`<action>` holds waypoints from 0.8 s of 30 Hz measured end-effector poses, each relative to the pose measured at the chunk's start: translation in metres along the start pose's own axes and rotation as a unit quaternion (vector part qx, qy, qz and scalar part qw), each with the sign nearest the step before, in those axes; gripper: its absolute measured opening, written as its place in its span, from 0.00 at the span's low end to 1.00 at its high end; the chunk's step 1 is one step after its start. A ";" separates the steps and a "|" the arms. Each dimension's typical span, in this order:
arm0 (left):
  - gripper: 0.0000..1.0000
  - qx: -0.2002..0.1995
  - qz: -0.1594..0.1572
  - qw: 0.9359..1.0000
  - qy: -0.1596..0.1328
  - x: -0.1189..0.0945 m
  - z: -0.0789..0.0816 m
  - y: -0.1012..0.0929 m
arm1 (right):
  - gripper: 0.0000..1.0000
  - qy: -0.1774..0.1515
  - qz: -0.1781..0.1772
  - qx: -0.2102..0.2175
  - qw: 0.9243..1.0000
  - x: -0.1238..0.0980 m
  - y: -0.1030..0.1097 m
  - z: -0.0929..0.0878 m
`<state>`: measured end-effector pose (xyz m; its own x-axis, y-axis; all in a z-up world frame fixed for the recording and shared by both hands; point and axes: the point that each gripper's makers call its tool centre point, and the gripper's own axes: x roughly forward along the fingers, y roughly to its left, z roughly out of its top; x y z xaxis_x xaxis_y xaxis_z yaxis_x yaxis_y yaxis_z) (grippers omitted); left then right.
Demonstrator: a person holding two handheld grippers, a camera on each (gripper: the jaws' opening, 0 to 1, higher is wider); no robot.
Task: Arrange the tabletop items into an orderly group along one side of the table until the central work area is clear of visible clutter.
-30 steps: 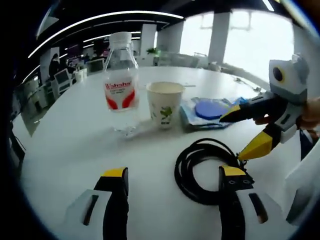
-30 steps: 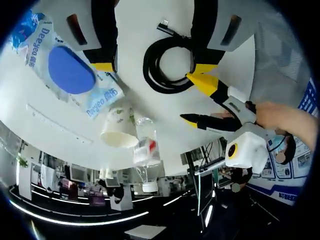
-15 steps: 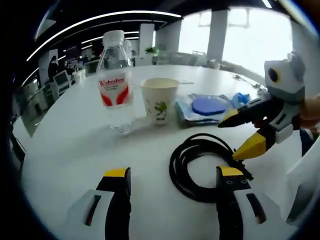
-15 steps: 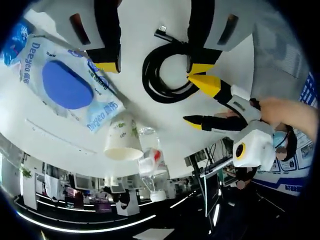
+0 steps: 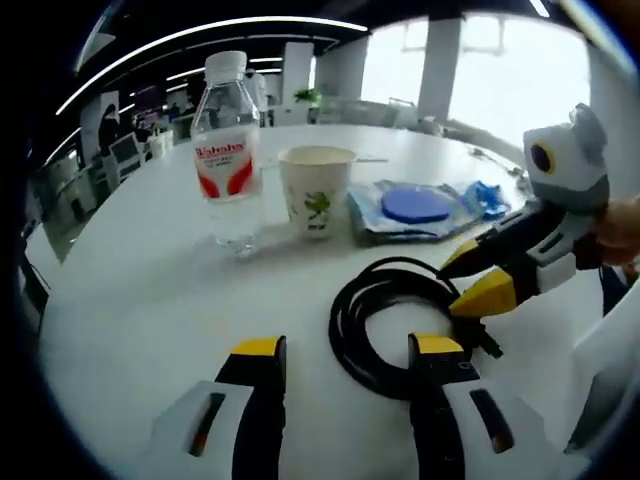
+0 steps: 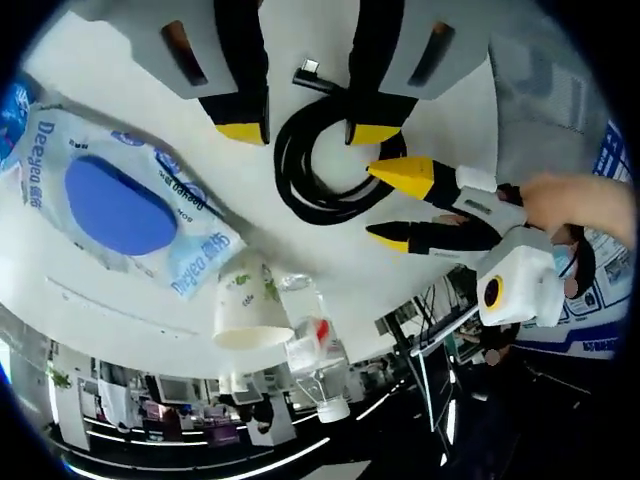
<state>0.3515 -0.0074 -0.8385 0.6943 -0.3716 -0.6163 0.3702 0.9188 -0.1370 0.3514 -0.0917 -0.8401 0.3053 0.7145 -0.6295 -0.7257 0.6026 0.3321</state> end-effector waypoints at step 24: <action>0.01 -0.132 -0.002 0.991 0.032 -0.008 -0.003 -0.002 | 0.00 -0.014 -0.002 0.078 0.997 -0.005 -0.005 0.009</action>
<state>0.3432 -0.0061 -0.8361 0.6495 -0.3740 -0.6621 0.1933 0.9233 -0.3319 0.3587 -0.0954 -0.8321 0.3274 0.7205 -0.6113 -0.6203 0.6519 0.4362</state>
